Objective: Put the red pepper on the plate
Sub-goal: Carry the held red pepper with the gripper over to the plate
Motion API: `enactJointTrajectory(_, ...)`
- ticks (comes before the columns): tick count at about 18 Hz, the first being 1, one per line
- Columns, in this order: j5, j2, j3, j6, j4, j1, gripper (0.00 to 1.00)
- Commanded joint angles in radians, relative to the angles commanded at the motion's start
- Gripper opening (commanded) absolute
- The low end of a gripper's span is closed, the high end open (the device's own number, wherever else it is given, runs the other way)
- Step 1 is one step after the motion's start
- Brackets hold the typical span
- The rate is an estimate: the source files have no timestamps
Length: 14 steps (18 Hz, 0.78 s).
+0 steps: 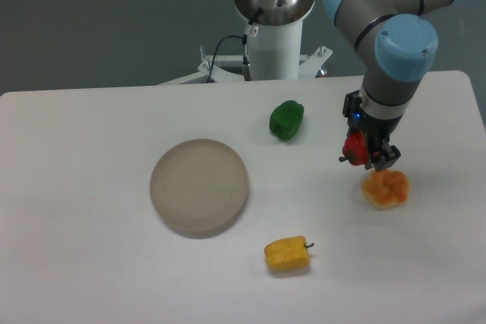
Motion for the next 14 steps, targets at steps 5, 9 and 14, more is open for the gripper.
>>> enactJointTrajectory(5,-0.005,-0.003,0.002,-0.017,-0.002,-0.014,0.36)
enactJointTrajectory(9,-0.085,0.006,-0.024,-0.152,-0.002,-0.122,0.31)
enactJointTrajectory(14,-0.103,0.064,-0.096,-0.254,0.003,-0.248,0.31)
